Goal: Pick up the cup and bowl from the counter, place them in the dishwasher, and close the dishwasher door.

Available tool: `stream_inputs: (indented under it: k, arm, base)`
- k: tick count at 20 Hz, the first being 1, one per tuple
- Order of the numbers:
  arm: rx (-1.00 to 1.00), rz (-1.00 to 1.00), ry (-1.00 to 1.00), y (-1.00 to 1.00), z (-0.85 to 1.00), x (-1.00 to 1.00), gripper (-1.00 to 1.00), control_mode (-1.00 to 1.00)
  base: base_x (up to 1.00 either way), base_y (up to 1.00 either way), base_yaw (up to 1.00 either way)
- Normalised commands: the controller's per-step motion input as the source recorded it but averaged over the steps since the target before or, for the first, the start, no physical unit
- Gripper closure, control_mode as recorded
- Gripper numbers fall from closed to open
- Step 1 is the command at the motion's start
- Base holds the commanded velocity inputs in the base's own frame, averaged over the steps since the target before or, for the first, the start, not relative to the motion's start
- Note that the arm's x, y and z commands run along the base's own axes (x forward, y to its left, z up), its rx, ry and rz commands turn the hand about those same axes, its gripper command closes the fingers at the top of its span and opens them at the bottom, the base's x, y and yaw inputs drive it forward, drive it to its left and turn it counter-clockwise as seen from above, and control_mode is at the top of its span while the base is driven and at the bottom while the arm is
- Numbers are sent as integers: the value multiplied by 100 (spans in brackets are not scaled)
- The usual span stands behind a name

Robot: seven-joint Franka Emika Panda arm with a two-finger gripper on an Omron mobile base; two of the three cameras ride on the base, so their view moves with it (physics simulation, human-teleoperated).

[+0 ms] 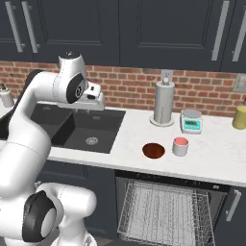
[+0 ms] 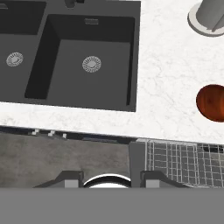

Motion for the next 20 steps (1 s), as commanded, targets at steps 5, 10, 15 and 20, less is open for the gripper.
stream_inputs:
  k: [5,10,15,20]
  arm:
    - [0,0,0,0,0,0,-100,100]
    - [0,0,0,0,0,0,-100,100]
    - [0,0,0,0,0,0,-100,100]
    - [0,0,0,0,0,0,-100,100]
  base:
    - [0,0,0]
    - [-5,0,-4]
    - [-1,21,-37]
    - [0,45,-60]
